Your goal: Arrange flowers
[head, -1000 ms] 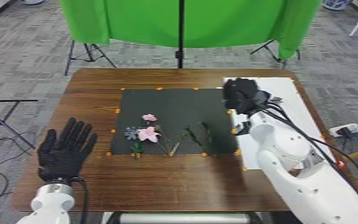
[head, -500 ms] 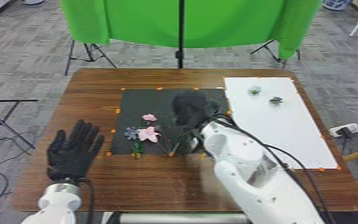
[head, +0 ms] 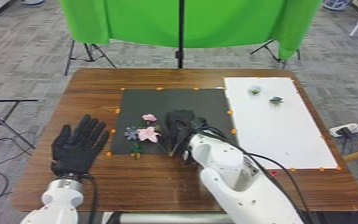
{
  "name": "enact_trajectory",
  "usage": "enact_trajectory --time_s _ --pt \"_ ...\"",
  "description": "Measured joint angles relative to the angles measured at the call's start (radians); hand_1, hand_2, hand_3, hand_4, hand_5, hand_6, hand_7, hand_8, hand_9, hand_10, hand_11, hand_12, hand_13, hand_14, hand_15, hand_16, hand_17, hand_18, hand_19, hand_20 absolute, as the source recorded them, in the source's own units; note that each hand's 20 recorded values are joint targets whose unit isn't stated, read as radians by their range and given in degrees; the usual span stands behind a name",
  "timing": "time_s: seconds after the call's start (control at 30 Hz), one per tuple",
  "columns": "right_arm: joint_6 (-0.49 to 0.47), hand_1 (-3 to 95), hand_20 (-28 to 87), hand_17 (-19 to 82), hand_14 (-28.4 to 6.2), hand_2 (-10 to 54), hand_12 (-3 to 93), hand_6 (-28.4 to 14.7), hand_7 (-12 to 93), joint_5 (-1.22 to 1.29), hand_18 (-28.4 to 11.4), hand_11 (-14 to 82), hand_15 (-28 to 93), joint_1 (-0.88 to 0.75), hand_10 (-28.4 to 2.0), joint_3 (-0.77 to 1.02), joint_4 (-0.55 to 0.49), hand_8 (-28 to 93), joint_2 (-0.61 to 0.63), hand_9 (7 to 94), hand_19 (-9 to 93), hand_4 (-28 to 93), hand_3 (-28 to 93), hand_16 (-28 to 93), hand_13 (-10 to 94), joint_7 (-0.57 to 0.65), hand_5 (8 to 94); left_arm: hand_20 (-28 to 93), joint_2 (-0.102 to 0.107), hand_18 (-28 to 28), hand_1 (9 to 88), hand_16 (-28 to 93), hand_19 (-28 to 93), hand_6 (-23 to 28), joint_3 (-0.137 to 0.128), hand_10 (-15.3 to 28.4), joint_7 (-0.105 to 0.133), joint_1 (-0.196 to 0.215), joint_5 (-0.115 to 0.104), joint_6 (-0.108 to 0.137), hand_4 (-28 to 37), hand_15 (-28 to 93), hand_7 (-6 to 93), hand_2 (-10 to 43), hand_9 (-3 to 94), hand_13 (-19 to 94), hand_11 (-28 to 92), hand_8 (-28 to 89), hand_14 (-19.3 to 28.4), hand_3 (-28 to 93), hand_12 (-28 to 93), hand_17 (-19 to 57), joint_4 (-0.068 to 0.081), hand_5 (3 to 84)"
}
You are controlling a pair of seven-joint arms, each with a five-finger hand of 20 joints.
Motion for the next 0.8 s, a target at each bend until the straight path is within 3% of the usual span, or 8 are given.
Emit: enact_trajectory --time_s 0.13,0.27,0.5,0.8 --pt "0.007 56.5 40 30 -8.4 -9.5 39.5 -0.9 27 -0.012 -22.0 22.1 55 0.0 -12.3 0.0 0.002 -18 -0.004 69.7 89 -28 76 36 60 -0.003 62.0 12 -0.001 13.9 25.3 -9 37 10.0 0.004 15.0 -0.009 -0.001 0.0 -0.01 -28.3 36 10.9 19.4 39.7 29 21 -10 15.9 75 8 -8.4 0.002 46.9" --pt "0.003 57.4 41 30 -8.7 -9.5 30.2 -1.0 23 -0.016 -22.0 28.8 57 -0.002 -12.9 0.003 -0.011 -16 -0.003 65.1 89 -28 77 35 59 -0.009 60.5 12 -0.002 13.8 25.3 -9 37 9.9 0.004 15.0 -0.01 -0.001 0.0 -0.012 -28.3 36 11.0 19.4 39.8 29 21 -10 15.9 75 8 -8.3 0.002 46.8" --pt "-0.034 56.5 41 29 -9.7 -9.5 21.4 -1.2 20 -0.015 -22.1 32.6 60 -0.012 -14.8 0.017 -0.026 -15 -0.003 61.2 89 -28 78 35 56 -0.023 59.2 12 -0.002 13.9 25.3 -9 37 10.0 0.004 15.1 -0.01 -0.001 0.0 -0.013 -28.3 36 10.9 19.4 39.8 29 22 -10 15.8 75 8 -8.3 0.002 46.8" --pt "-0.037 54.6 42 28 -10.8 -9.5 16.3 -1.8 20 -0.006 -22.3 21.6 63 -0.025 -15.4 0.041 -0.043 -15 0.008 56.3 89 -28 80 32 54 -0.014 58.3 12 -0.008 13.9 25.3 -9 37 9.9 -0.001 15.1 -0.011 0.004 0.0 -0.014 -28.3 36 11.0 19.4 39.7 29 21 -10 15.9 75 8 -8.3 0.002 46.6"
